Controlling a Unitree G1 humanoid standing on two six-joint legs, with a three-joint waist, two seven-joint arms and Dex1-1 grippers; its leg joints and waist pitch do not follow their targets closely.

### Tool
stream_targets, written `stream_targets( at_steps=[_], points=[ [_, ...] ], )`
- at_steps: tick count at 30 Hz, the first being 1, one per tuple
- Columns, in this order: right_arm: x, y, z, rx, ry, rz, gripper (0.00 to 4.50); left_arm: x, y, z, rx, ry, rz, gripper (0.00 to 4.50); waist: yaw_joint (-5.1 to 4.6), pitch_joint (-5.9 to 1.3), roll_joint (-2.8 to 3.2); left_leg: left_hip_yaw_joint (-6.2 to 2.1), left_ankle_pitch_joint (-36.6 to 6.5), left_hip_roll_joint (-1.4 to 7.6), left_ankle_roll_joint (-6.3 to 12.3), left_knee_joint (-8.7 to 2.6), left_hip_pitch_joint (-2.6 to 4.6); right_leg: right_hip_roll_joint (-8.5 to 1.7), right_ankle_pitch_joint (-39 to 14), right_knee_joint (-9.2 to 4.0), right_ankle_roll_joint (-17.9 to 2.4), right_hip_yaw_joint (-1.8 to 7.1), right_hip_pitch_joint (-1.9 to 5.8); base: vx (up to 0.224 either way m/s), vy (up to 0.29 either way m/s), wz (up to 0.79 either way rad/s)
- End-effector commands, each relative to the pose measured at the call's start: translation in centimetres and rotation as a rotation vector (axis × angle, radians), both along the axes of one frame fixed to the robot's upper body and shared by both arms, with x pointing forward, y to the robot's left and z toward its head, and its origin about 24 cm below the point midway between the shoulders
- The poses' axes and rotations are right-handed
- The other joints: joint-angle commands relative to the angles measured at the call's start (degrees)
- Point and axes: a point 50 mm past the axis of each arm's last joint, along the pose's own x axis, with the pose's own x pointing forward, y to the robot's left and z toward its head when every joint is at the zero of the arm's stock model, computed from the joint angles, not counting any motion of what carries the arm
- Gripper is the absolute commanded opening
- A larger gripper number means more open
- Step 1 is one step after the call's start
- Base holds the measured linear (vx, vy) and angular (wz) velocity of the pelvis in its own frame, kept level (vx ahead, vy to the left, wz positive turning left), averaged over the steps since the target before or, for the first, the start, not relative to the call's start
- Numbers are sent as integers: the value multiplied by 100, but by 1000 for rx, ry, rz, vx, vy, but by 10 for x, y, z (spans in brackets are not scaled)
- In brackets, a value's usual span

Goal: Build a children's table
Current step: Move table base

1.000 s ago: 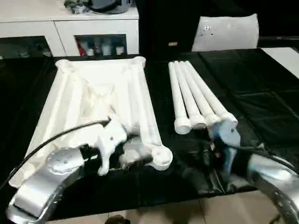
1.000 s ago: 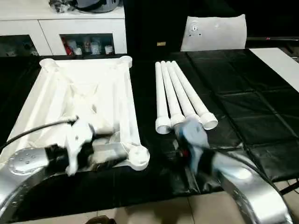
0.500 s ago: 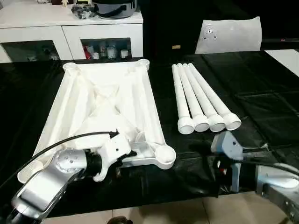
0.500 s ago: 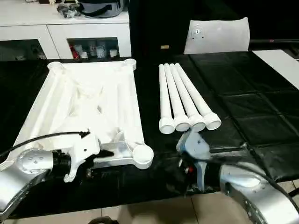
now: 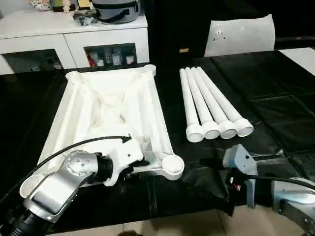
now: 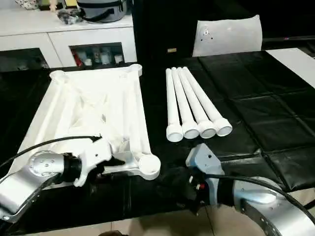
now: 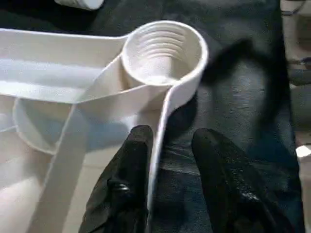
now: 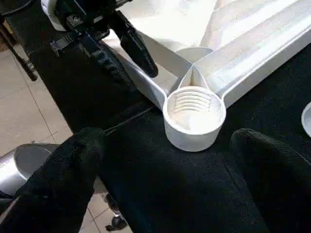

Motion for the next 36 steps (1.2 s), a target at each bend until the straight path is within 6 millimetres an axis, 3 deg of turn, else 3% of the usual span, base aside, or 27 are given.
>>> stream_targets(
  at_steps=[1, 13, 17, 19, 29, 30, 36],
  points=[
    [-2, 1, 5, 4, -9, 15, 450, 1, 4, -1, 26, -2, 5, 126, -15, -207, -26, -237, -1536, 459, 167, -410, 93, -728, -2094, -606, -572, 391, 64, 0, 0, 0],
    [-1, 4, 5, 3, -3, 27, 450, 8, 7, -10, 67, -24, 40, 26, -6, -226, -22, -240, -1409, 473, 213, -416, 79, -733, -1851, -597, -585, 393, 71, 0, 0, 0],
    [0, 4, 6, 12, -12, 22, 450, 12, 9, -9, 50, -38, 85, 13, -11, -222, -19, -239, -1452, 473, 198, -419, 79, -741, -1919, -603, -586, 391, 76, 0, 0, 0],
    [3, 5, 7, 23, -24, 3, 450, 18, 11, -6, 31, -58, 130, 4, -26, -226, -44, -234, -1394, 467, 209, -416, 62, -741, -1849, -593, -594, 390, 85, 0, 0, 0],
    [9, 7, 7, 20, -50, -14, 450, 27, 16, -5, 46, -110, 126, 1, -120, -231, -46, -227, -1252, 457, 286, -403, 48, -730, -1699, -587, -637, 383, 90, 0, 0, 0],
    [9, 8, 7, 21, -54, -16, 450, 29, 18, -5, 53, -114, 131, 1, -119, -228, -24, -234, -1303, 464, 269, -410, 57, -729, -1725, -587, -639, 382, 83, 0, 0, 0],
    [15, 9, 9, 28, -89, -56, 450, 31, 31, -11, 104, -119, 140, 1, -139, -210, -53, -231, -1447, 452, 189, -423, 66, -742, -2048, -610, -559, 393, 70, 0, 0, 0]
  ],
)
